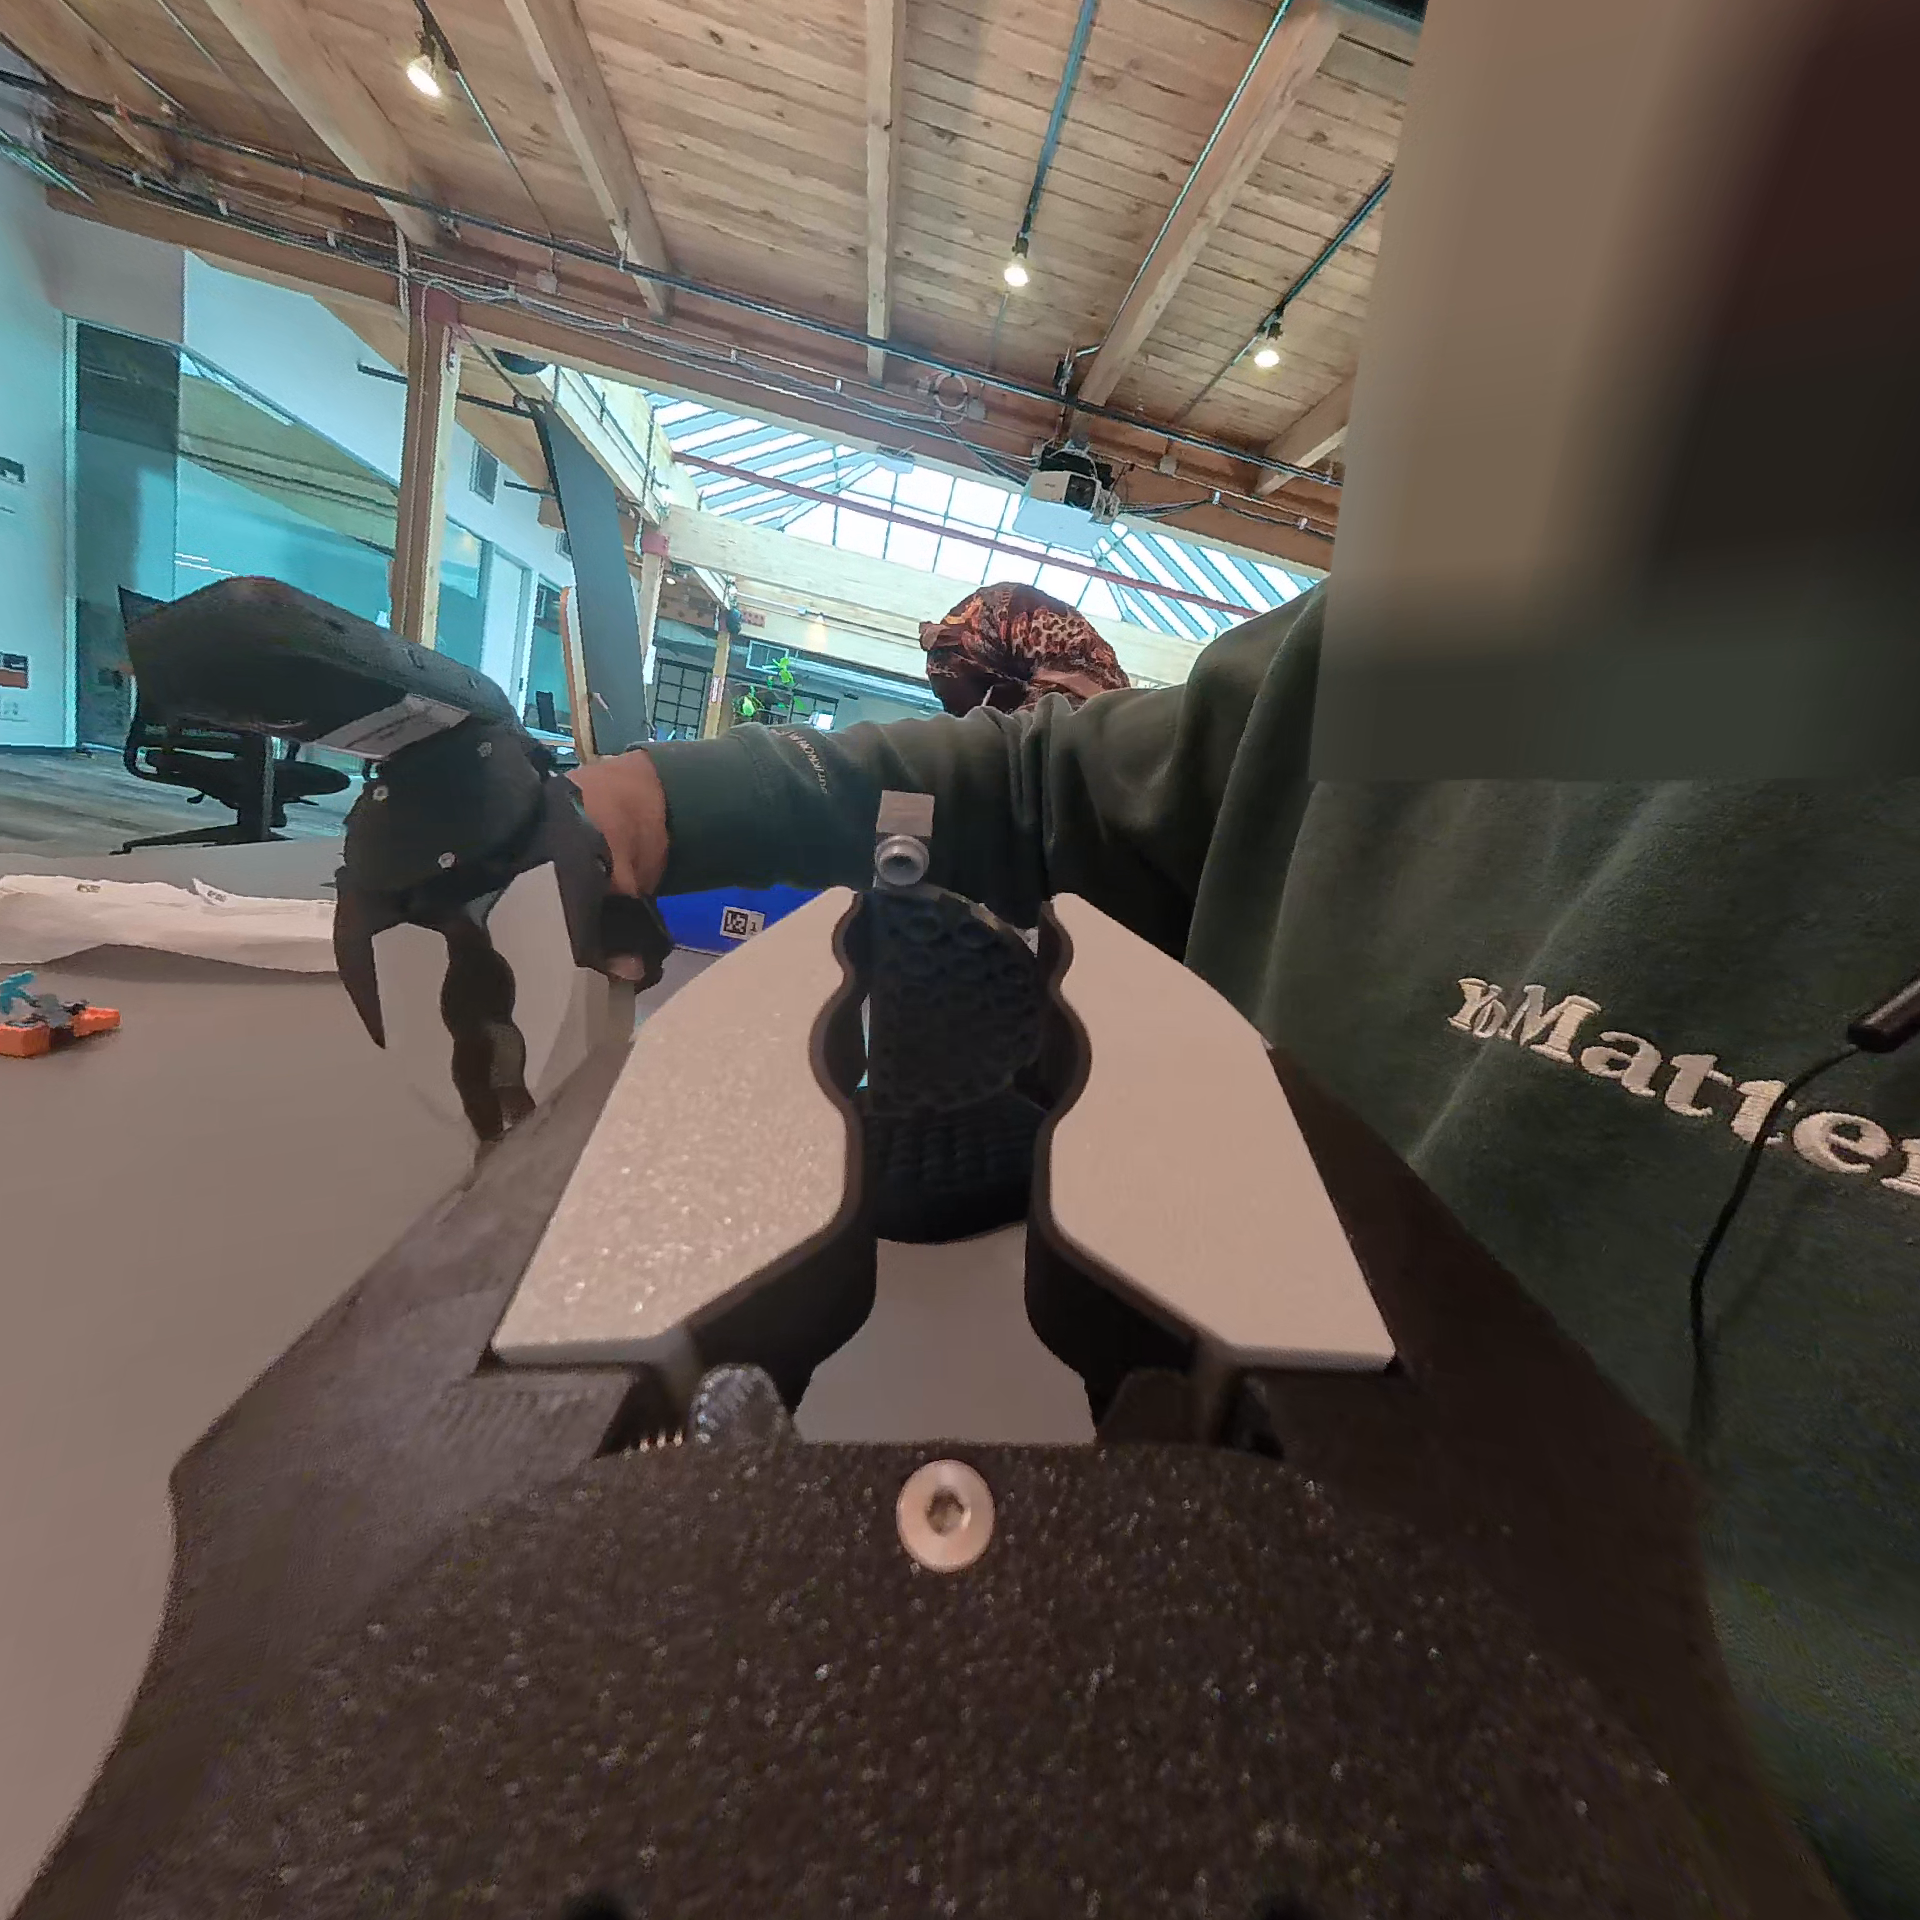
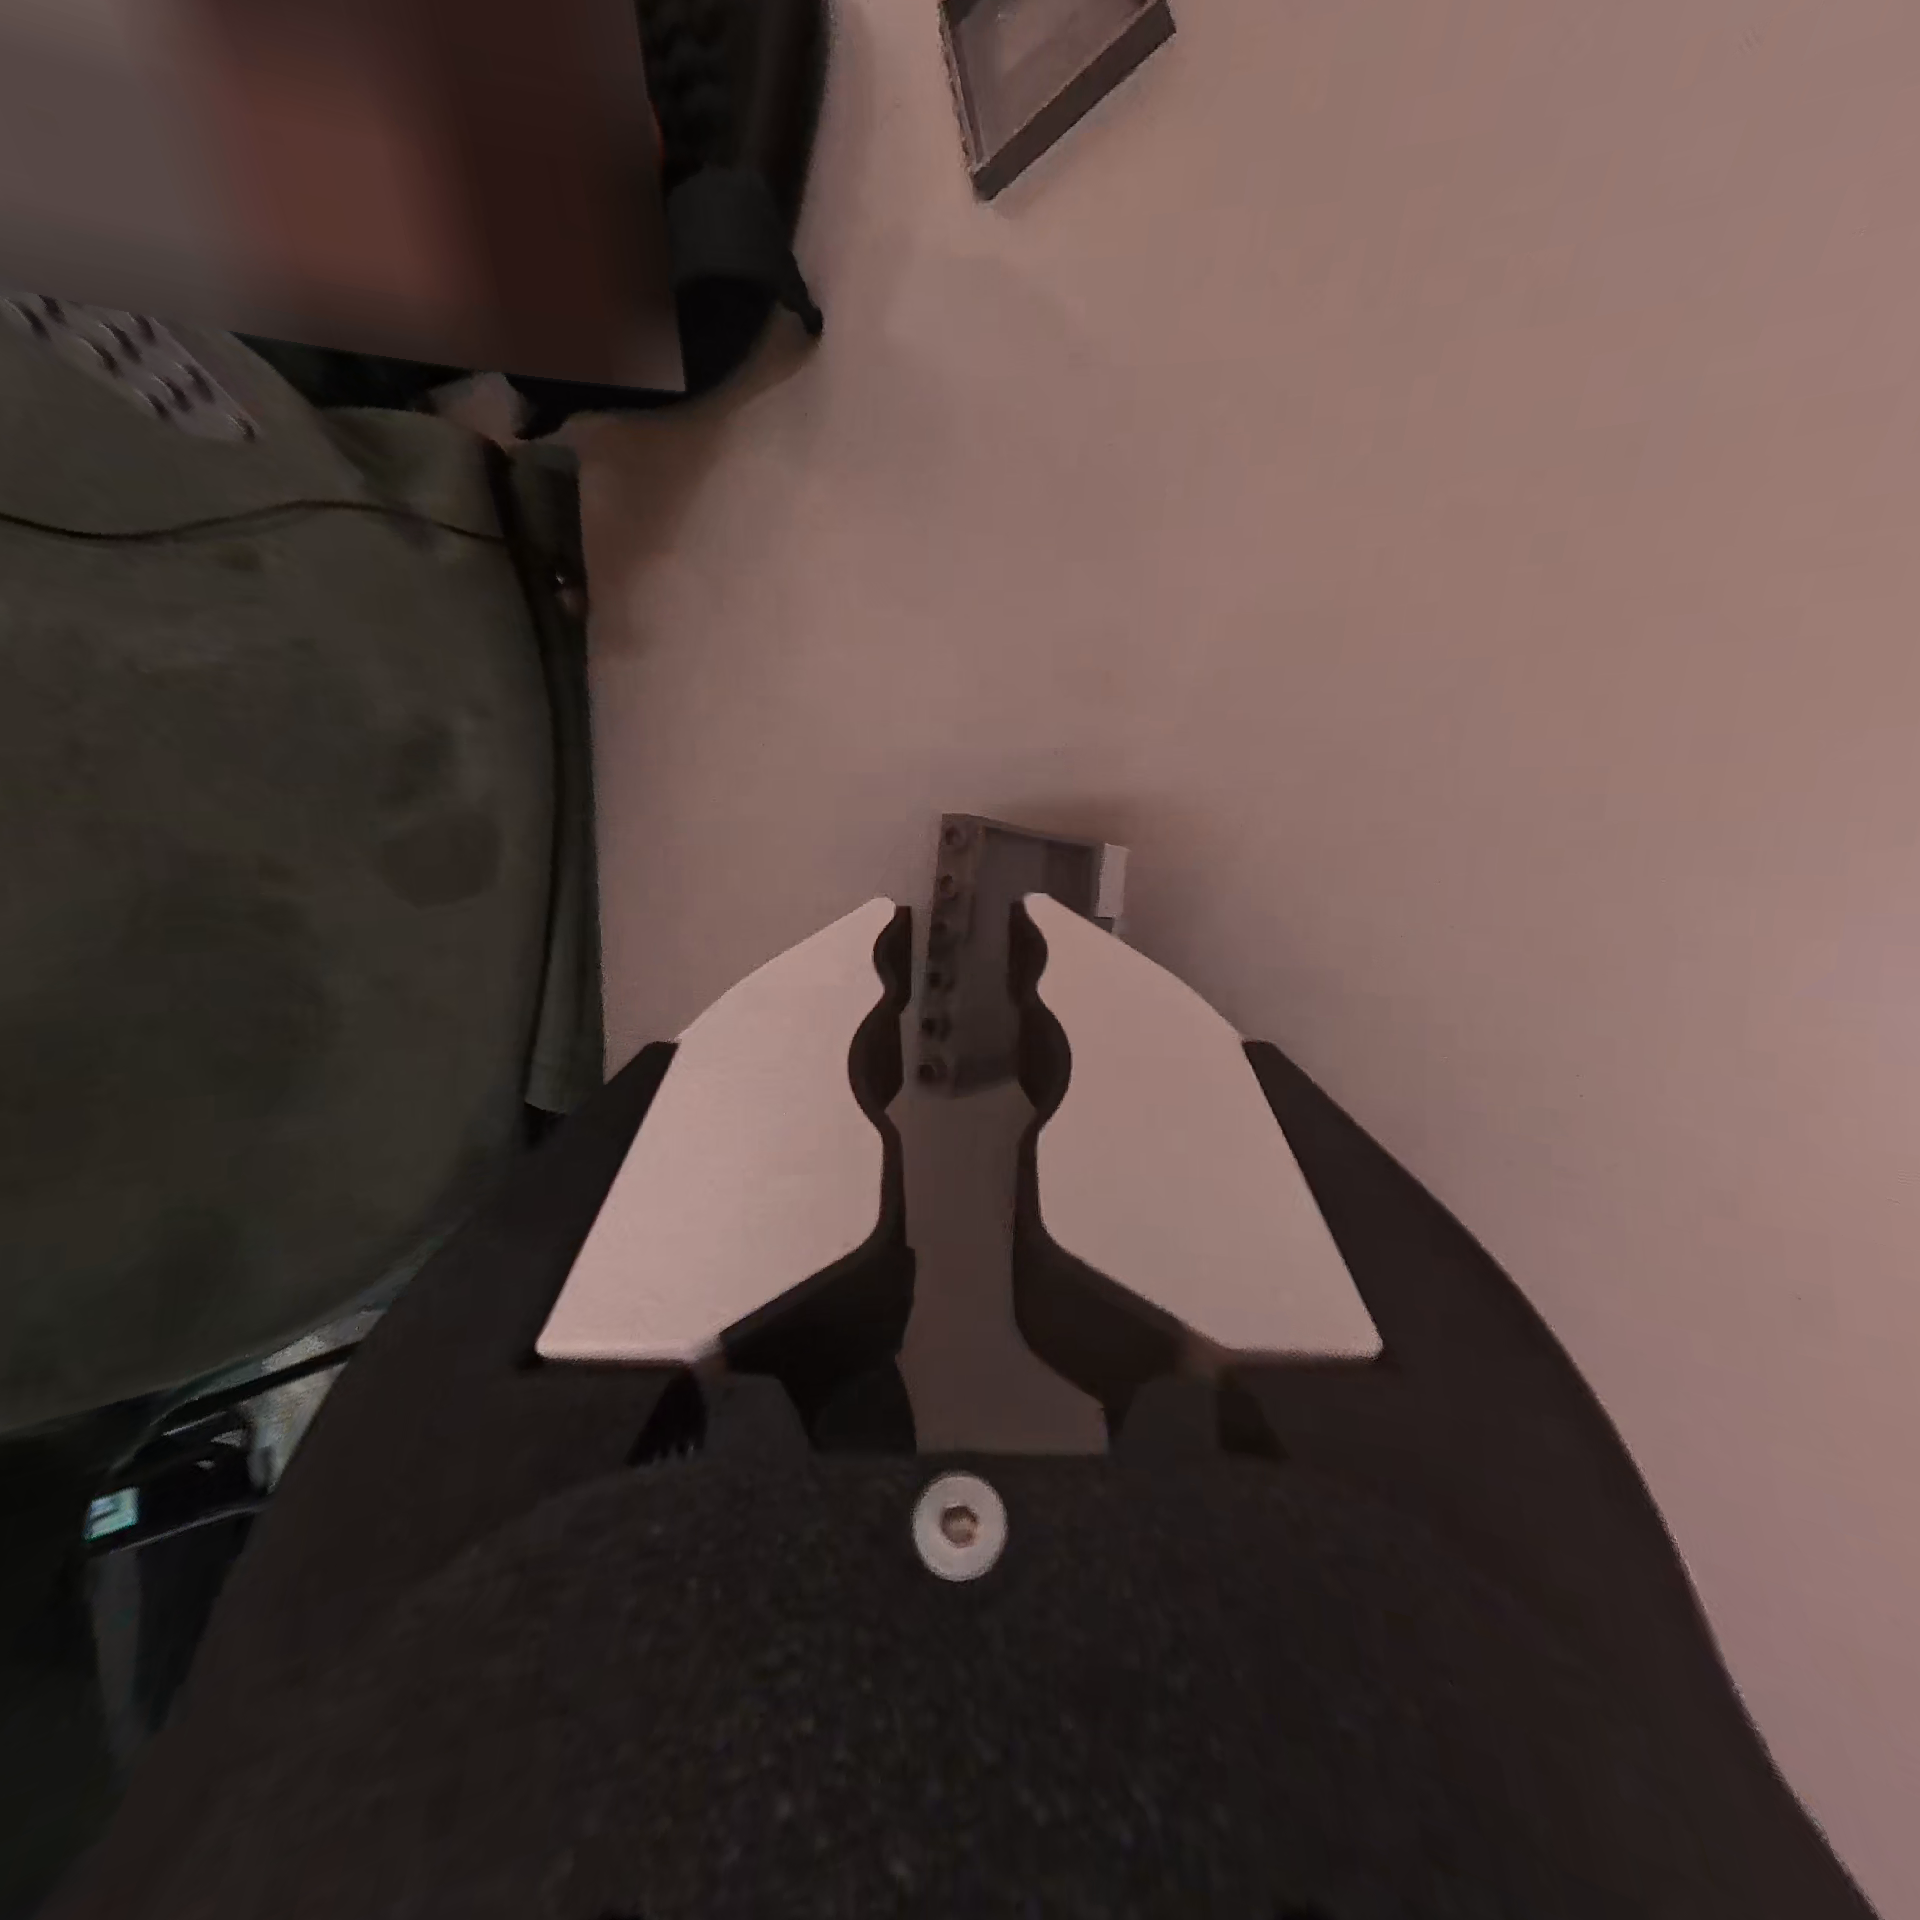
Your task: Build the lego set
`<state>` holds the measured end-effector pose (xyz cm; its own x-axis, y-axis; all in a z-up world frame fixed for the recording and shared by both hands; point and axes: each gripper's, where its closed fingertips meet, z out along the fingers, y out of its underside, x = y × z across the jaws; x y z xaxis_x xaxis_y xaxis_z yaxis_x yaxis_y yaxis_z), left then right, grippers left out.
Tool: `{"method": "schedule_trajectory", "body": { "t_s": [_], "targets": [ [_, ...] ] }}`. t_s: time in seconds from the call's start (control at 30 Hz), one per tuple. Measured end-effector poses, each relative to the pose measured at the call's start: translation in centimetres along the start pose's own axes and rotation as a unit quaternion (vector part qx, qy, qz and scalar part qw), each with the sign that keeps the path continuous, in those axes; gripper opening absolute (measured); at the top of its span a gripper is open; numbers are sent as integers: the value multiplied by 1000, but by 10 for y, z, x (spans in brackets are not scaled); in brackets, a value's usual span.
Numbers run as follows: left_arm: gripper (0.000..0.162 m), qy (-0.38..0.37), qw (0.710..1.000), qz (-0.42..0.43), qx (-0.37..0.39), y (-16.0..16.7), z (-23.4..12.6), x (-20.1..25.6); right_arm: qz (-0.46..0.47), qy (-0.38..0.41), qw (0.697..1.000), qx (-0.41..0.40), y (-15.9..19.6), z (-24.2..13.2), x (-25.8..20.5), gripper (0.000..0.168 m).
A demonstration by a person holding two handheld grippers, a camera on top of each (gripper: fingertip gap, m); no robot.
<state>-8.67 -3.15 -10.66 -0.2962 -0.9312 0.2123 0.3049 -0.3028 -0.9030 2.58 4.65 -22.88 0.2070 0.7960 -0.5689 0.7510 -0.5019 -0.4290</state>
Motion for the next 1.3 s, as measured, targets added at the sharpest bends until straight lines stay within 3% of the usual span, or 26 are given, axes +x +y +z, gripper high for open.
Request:
{"method": "schedule_trajectory", "body": {
  "t_s": [0.17, 0.33, 0.43, 0.47, 0.53, 0.6, 0.67, 0.73, 0.83, 0.93, 1.3],
  "targets": [
    [30, -6, 1000, -1, 4, -1, -1, -2, -71, 104, 991, -47, 10, 1, 10, 28],
    [30, -18, 1000, -1, 0, 1, -2, -6, -147, 232, 956, -105, 17, 8, 21, 30],
    [30, -22, 1000, 0, -9, 4, -1, -8, -172, 265, 941, -118, 18, 16, 27, 22],
    [30, -21, 1000, 0, -10, 5, -1, -7, -178, 267, 940, -115, 18, 19, 27, 7],
    [30, -27, 1000, 2, -11, 6, -1, -8, -178, 267, 941, -105, 17, 20, 26, 6],
    [30, -31, 999, 3, -9, 6, -2, -9, -167, 249, 953, -40, 4, 18, 13, 6],
    [30, -31, 1000, 5, 0, 2, -3, -9, -143, 205, 965, 82, -26, 14, -18, 6],
    [30, -27, 1000, 9, 12, -2, -4, -8, -151, 163, 953, 204, -58, 5, -60, 6],
    [29, -12, 999, 8, 45, -14, -6, -4, -184, 154, 925, 297, -84, -3, -102, 6],
    [30, -10, 999, 14, 49, -16, -6, -2, -192, 133, 915, 329, -92, 0, -125, 6],
    [30, 9, 999, 6, 49, -15, -1, 5, -197, 102, 919, 327, -95, 13, -134, 6]
  ]
}}
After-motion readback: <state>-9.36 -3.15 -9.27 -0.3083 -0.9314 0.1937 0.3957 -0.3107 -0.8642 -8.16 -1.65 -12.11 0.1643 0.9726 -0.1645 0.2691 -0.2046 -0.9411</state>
